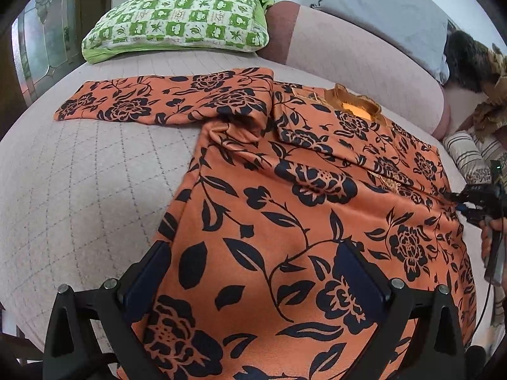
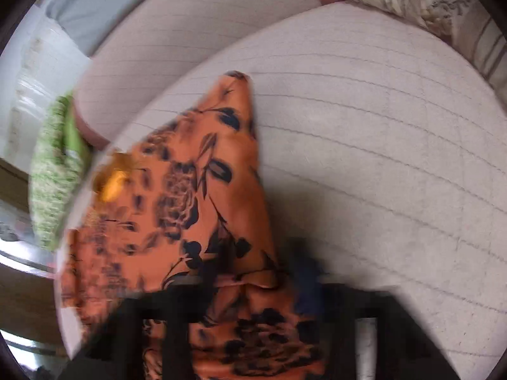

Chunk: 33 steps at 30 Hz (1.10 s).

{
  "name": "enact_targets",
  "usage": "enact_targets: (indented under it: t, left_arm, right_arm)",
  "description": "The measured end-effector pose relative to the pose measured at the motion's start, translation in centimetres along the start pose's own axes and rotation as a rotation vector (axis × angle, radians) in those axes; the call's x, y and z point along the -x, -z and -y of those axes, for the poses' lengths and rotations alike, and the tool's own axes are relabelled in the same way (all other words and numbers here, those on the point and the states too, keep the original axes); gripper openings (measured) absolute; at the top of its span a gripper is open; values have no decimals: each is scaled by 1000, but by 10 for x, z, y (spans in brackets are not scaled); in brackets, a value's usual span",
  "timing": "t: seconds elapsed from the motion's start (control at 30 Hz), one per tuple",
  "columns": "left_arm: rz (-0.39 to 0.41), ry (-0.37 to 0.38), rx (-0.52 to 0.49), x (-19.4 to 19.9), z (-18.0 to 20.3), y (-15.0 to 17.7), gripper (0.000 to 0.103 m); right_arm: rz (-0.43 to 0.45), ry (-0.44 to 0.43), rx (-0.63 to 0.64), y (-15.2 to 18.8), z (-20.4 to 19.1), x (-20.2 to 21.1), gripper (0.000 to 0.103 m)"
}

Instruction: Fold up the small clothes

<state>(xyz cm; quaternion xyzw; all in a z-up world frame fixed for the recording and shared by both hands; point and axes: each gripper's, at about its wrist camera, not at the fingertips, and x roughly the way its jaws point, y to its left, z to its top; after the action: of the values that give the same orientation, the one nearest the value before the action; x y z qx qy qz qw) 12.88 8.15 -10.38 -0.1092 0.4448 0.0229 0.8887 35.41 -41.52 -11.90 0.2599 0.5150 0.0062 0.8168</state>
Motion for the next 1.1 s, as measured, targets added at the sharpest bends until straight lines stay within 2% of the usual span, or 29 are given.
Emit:
enact_targets:
  t: [0.03,0.1,0.13,0.17,0.23,0.27,0.3,0.33,0.37,0.43,0.57,0.6,0.63,0.67,0.7,0.73,0.77,0.8,0.83,0.87,0.9,0.93,1.03,1.1]
  left_arm:
    - [4,-1,0,0,-1,0,103]
    - [8,7,8,1,-2,-1,103]
    - [2,16,10,0,-2,-1,103]
    - [-5,20,7,-1,-1,-1,103]
    - [-2,16,-5,-1,1,-1,103]
    - [1,16,-4,-1,1,-1,103]
    - [1,21,0,0,1,-1,103]
    - [0,26,6,0,0,-1,103]
    - [-2,32,11,0,0,-1,103]
    - [-7,37,4,-2,1,-1,103]
    - [-13,35,-3,-4,3,0,103]
    - [-14,34,-2,-4,2,0,103]
    - [-16,33,0,-5,2,0,103]
    - [-21,34,2,-6,2,0,103]
    - [-24,34,4,-7,1,0,103]
    - [-25,37,6,-8,1,0,103]
    - [-25,40,8,-8,2,0,103]
    - [-31,44,5,-10,3,-1,103]
    - [-38,48,-1,-12,4,-1,103]
    - [-39,49,-10,-12,5,-1,103]
    - [-34,46,-15,-12,6,-1,103]
    - [-31,51,-14,-11,6,-1,103]
    - [-23,55,-5,-9,4,-1,103]
    - [-21,55,-8,-8,5,0,103]
  right_arm:
    - [22,-7,-19,-1,2,7,13]
    - [83,12,37,-1,-8,23,12]
    - [49,40,74,-1,-11,16,13]
    - [-52,65,94,0,-9,-3,13]
    - [-24,31,102,-3,-11,0,17]
    - [6,-6,77,-6,-10,9,28]
    - [22,-31,51,-8,-8,14,59]
    - [42,-41,8,-12,-6,22,75]
    - [73,-46,-14,-14,-5,27,81]
    - [113,-76,-3,-23,-10,32,81]
    - [90,-70,6,-49,-23,7,79]
    - [78,-76,-5,-54,-23,-4,72]
    - [65,-78,7,-59,-27,-15,60]
    - [53,-65,23,-60,-31,-22,23]
    - [40,-13,44,-60,-33,-29,15]
    - [79,13,64,-57,-36,-26,12]
    - [100,20,80,-57,-40,-23,10]
    - [112,83,120,-54,-40,-29,10]
    - [80,102,120,-53,-34,-37,11]
    - [71,82,95,-53,-28,-41,12]
    - [93,49,59,-55,-25,-35,24]
    - [126,43,22,-55,-23,-25,28]
    - [205,83,17,-50,-27,0,30]
    - [206,1,48,-39,-37,13,30]
